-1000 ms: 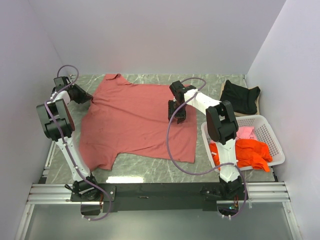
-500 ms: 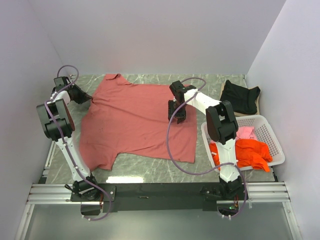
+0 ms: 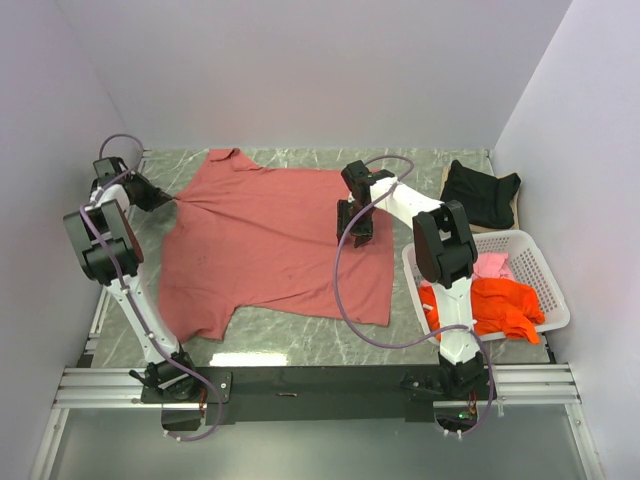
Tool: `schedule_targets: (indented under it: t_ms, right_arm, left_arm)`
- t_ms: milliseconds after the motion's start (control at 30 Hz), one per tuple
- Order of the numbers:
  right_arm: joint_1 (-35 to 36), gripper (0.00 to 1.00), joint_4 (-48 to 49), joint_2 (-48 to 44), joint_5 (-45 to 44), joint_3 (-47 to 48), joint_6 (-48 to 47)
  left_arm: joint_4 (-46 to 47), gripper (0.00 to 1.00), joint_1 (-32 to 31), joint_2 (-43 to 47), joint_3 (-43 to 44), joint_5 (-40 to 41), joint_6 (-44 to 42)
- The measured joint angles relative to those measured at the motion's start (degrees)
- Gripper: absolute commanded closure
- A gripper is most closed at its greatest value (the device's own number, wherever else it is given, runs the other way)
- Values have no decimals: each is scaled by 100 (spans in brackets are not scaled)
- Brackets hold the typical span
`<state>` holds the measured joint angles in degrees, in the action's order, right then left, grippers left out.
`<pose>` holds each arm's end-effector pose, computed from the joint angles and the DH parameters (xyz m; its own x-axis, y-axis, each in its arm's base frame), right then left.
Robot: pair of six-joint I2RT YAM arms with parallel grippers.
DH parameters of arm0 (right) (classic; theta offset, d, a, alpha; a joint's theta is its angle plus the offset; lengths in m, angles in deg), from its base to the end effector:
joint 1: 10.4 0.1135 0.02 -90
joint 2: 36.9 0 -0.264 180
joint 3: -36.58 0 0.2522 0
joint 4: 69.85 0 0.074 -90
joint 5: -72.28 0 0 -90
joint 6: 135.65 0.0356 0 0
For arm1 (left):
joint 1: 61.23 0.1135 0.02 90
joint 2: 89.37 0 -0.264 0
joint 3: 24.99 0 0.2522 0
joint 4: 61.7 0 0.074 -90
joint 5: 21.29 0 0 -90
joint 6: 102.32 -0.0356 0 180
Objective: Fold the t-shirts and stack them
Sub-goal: Fold the tshirt
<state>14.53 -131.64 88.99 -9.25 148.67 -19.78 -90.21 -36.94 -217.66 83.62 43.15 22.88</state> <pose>0.4030 0.1931 0.1614 -0.9867 0.0173 -0.1617 -0.0218 0.9713 0.2369 0.4546 0.1883 0.1567 -0.4924 -0.7927 -0.3594 -0.4806 0.5919 -0.6471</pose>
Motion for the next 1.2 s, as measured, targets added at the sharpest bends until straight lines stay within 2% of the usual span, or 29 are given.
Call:
schedule_targets:
  t_ms: [367, 633, 933, 1200]
  right_arm:
    - [-33, 42, -24, 31, 76, 33, 4]
    - [-35, 42, -24, 31, 79, 33, 2]
    - [-35, 42, -20, 31, 85, 33, 2]
    - [-37, 42, -20, 26, 94, 33, 2]
  left_arm:
    - [87, 100, 221, 192, -225, -319, 236]
    - [656, 100, 313, 389, -555, -828, 817]
    - [2159, 100, 317, 848, -1545, -1360, 2059]
    - [4271, 100, 138, 946, -2253, -1729, 3499]
